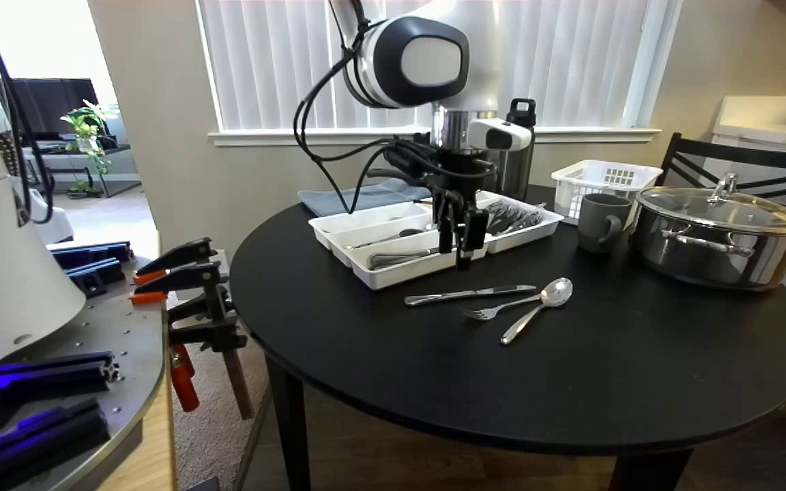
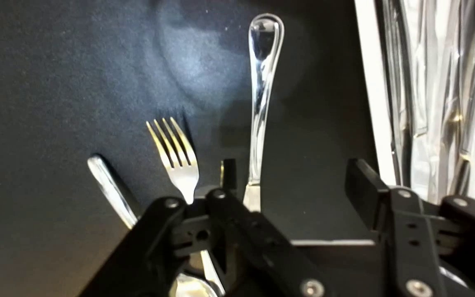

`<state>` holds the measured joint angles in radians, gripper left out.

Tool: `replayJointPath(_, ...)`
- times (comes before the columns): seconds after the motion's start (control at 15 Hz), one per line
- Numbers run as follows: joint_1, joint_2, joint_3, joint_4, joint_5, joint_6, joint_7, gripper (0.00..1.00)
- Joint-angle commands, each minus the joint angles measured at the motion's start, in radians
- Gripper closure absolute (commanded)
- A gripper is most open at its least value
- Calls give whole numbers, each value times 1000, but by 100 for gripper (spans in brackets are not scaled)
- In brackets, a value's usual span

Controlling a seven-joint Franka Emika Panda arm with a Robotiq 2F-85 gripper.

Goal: Put the cutlery in the tray

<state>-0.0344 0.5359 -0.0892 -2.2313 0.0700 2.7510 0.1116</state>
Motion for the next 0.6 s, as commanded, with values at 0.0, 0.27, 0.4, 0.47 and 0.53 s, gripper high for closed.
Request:
replayJointPath(0.0,-5,49,-10,11,-10,1,5,2)
replayJointPath(0.27,-5,97,-29,28,-9,8,14,0)
replayJointPath(0.4,-11,119,-32,40,-7,7,9,12)
replayJointPath(0.47,-15,127,-30,45,-5,4,5,26)
replayJointPath(0.53,-18,133,-30,48,-4,5,3,33)
